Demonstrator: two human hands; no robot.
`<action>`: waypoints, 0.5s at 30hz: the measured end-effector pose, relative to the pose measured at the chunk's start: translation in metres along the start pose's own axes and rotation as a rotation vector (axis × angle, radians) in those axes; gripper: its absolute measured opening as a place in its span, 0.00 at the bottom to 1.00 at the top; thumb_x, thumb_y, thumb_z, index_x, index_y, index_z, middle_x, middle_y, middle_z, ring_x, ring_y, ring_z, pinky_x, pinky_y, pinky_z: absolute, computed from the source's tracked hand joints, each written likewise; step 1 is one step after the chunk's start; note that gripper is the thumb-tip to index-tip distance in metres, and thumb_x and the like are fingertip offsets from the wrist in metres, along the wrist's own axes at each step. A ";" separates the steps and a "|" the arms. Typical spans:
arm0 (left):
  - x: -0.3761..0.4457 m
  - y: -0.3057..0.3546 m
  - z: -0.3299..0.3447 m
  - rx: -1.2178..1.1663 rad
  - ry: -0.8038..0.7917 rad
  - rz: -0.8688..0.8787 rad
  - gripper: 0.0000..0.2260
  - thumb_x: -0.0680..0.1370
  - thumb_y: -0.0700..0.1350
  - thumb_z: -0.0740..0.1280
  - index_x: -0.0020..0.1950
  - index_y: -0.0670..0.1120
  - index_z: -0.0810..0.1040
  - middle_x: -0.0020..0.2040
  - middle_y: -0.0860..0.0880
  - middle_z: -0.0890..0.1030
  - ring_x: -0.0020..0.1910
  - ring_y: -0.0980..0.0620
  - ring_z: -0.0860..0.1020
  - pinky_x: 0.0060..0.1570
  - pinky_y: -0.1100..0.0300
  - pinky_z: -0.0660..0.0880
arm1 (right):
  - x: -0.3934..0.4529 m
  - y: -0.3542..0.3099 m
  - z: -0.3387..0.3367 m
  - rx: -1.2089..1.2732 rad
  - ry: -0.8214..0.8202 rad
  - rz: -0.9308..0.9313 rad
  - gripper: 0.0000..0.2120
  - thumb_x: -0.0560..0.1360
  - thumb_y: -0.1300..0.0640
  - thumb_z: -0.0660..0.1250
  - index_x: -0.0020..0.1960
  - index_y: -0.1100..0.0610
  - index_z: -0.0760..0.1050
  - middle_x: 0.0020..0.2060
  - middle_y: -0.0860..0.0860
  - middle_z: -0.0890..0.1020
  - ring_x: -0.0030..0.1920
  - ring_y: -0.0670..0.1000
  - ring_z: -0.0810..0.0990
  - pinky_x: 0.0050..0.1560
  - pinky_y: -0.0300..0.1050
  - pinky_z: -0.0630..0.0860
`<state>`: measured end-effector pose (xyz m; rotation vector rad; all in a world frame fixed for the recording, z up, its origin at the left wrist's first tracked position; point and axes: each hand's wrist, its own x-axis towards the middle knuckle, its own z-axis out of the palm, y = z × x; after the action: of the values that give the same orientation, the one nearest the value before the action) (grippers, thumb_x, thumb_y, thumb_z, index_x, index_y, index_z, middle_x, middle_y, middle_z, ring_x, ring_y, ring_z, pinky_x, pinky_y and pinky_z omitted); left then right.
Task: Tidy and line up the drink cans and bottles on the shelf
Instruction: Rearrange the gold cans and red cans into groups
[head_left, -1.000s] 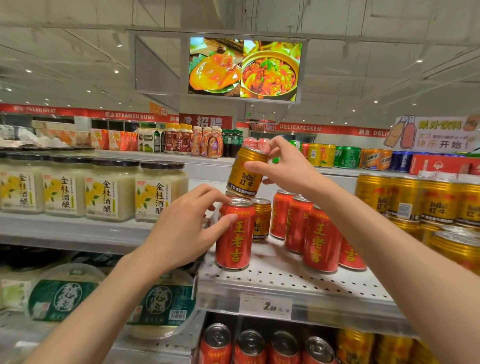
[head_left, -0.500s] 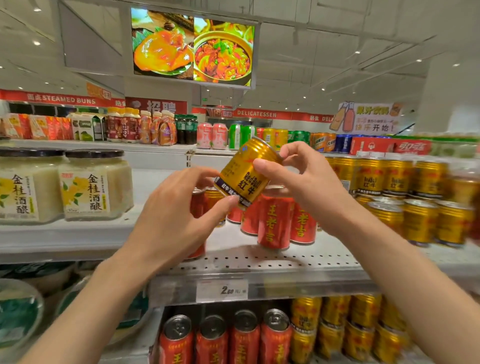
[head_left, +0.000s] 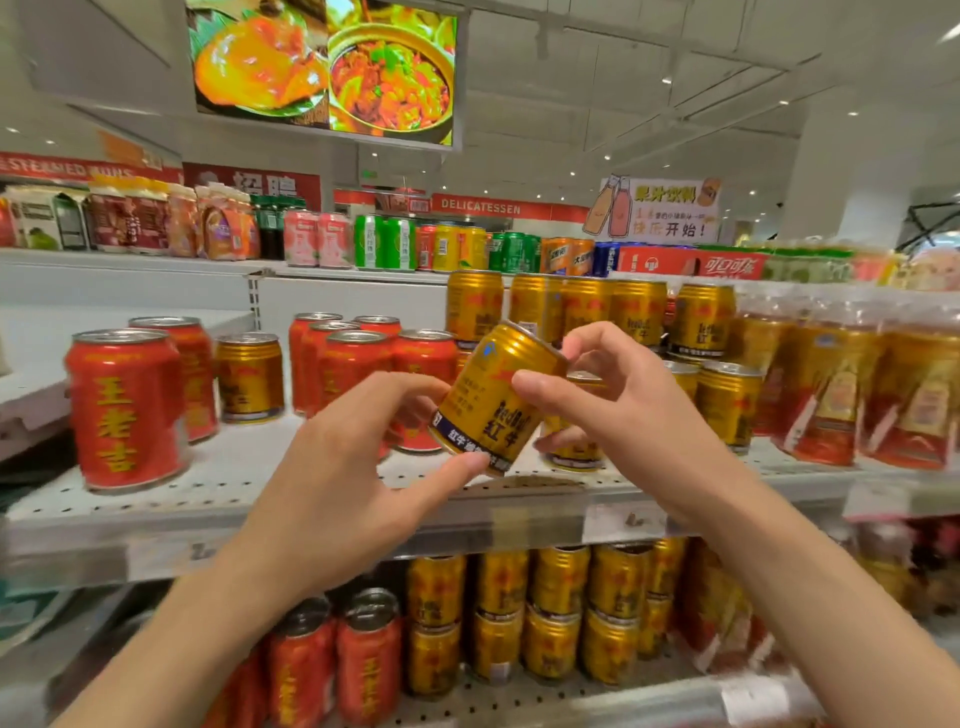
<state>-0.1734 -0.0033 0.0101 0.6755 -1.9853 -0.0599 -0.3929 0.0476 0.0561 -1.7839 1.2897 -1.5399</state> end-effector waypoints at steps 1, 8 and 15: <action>0.002 0.007 0.016 -0.012 -0.008 -0.008 0.22 0.72 0.64 0.70 0.62 0.56 0.76 0.51 0.62 0.80 0.52 0.59 0.79 0.48 0.64 0.76 | -0.002 0.005 -0.016 -0.029 -0.008 0.003 0.22 0.67 0.44 0.75 0.51 0.55 0.71 0.52 0.50 0.84 0.48 0.50 0.88 0.42 0.52 0.86; 0.024 0.036 0.110 0.009 -0.021 -0.034 0.25 0.70 0.69 0.69 0.62 0.57 0.76 0.65 0.56 0.69 0.68 0.56 0.70 0.63 0.54 0.74 | -0.001 0.038 -0.105 -0.185 -0.059 0.059 0.22 0.66 0.42 0.76 0.51 0.52 0.71 0.51 0.50 0.84 0.47 0.49 0.87 0.45 0.54 0.86; 0.039 0.034 0.141 0.010 0.007 -0.075 0.30 0.70 0.64 0.74 0.68 0.58 0.70 0.73 0.54 0.61 0.74 0.53 0.65 0.67 0.48 0.73 | 0.010 0.066 -0.134 -0.468 -0.051 -0.003 0.19 0.71 0.41 0.75 0.51 0.46 0.70 0.48 0.45 0.81 0.43 0.49 0.83 0.42 0.45 0.82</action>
<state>-0.3192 -0.0271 -0.0186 0.7558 -1.9540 -0.0926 -0.5414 0.0398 0.0442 -2.0815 1.7279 -1.2520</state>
